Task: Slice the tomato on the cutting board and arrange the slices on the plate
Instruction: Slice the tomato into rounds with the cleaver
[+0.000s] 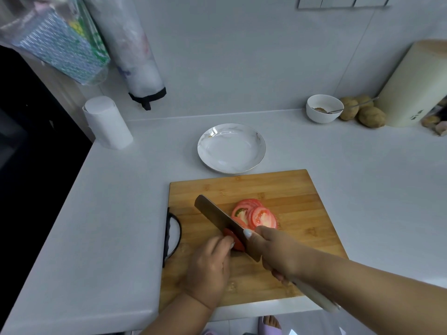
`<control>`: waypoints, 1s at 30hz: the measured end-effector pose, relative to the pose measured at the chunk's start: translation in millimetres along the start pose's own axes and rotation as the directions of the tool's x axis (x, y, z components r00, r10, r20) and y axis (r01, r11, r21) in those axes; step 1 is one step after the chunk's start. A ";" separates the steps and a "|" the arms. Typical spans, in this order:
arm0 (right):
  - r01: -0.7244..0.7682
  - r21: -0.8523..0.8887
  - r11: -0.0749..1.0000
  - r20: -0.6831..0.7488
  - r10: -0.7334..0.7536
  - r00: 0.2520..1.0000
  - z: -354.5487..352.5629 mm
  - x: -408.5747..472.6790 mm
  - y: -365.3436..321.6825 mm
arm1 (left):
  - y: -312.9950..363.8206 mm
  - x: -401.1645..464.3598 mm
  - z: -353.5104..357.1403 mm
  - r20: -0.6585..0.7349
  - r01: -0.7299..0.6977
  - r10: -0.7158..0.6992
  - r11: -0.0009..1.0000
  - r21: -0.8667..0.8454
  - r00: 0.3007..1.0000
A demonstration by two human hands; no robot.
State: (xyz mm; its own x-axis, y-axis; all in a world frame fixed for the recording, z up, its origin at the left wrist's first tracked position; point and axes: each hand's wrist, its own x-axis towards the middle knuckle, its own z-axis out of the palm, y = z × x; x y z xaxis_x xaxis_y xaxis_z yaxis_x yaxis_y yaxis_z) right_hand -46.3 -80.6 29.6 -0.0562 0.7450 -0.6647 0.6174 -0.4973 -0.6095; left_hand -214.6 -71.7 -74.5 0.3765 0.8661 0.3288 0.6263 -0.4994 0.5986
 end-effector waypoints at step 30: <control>-0.049 0.063 0.997 0.073 0.044 0.996 -19.0 -49.2 7.2 | 1.5 5.3 2.3 -0.002 0.078 -0.078 0.995 -0.056 0.997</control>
State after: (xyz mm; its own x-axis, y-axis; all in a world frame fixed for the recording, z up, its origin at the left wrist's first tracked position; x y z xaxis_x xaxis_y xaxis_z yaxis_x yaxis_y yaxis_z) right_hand -24.2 -112.4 66.1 -0.0857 0.6880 -0.7206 0.5691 -0.5599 -0.6022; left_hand -210.0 -67.9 -73.6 0.3248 0.9026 0.2826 0.6145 -0.4285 0.6624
